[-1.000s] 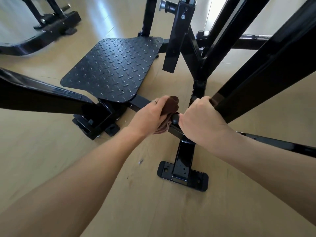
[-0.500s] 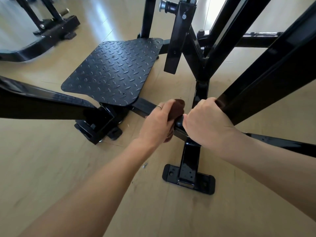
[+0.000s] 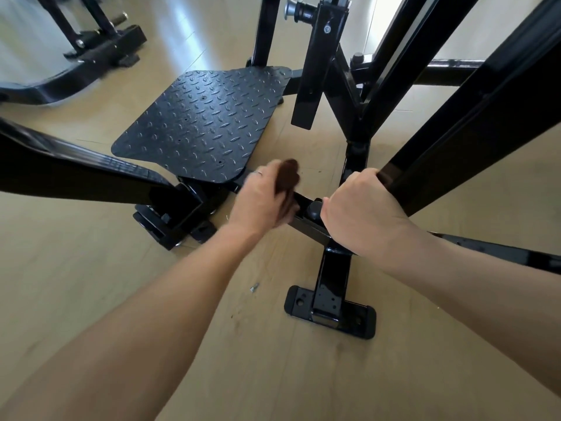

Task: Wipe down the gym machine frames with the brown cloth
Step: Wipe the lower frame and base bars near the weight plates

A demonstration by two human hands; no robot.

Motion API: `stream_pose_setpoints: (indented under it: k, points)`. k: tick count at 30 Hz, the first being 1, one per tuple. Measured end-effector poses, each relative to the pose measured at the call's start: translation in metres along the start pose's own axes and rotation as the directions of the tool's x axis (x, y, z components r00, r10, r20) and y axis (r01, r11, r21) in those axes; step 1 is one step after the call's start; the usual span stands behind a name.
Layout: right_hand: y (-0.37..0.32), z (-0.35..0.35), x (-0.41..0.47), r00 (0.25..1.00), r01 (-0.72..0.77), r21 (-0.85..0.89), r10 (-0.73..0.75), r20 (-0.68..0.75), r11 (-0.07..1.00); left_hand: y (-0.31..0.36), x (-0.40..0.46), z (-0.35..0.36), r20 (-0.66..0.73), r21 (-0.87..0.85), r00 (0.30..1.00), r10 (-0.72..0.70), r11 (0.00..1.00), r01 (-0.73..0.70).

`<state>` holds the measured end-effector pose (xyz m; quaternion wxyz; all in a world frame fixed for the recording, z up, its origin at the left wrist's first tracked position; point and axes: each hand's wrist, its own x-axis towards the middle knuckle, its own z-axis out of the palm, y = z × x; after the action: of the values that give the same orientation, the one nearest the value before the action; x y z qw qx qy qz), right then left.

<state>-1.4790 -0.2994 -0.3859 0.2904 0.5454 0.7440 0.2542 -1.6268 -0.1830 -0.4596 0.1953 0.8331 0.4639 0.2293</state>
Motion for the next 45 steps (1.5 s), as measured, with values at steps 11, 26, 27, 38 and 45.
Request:
stream_pose_setpoints:
  k: [11,26,27,38,45]
  points:
    - [-0.003,0.005,-0.003,0.998,0.001,0.025,0.001,-0.057,1.0,-0.023,0.032,-0.019,-0.003,0.372,0.997,0.08,0.925,-0.073]
    - [0.001,0.001,-0.014,0.981,0.054,0.126,-0.03,-0.191,0.99,0.025,-0.044,0.01,-0.032,0.073,0.999,-0.006,0.997,0.008]
    - [0.002,0.0,-0.018,0.957,0.063,0.201,-0.002,-0.29,0.978,0.026,-0.05,0.009,-0.028,0.036,0.999,-0.034,0.999,0.035]
    - [-0.025,0.078,-0.115,0.973,-0.113,0.646,0.214,-0.08,0.755,0.066,-0.126,0.053,0.178,-0.045,0.982,0.064,0.997,-0.057]
    - [-0.031,0.109,-0.119,0.925,-0.322,0.747,0.362,0.117,0.582,0.072,-0.15,0.055,0.286,0.125,0.936,0.205,0.96,-0.249]
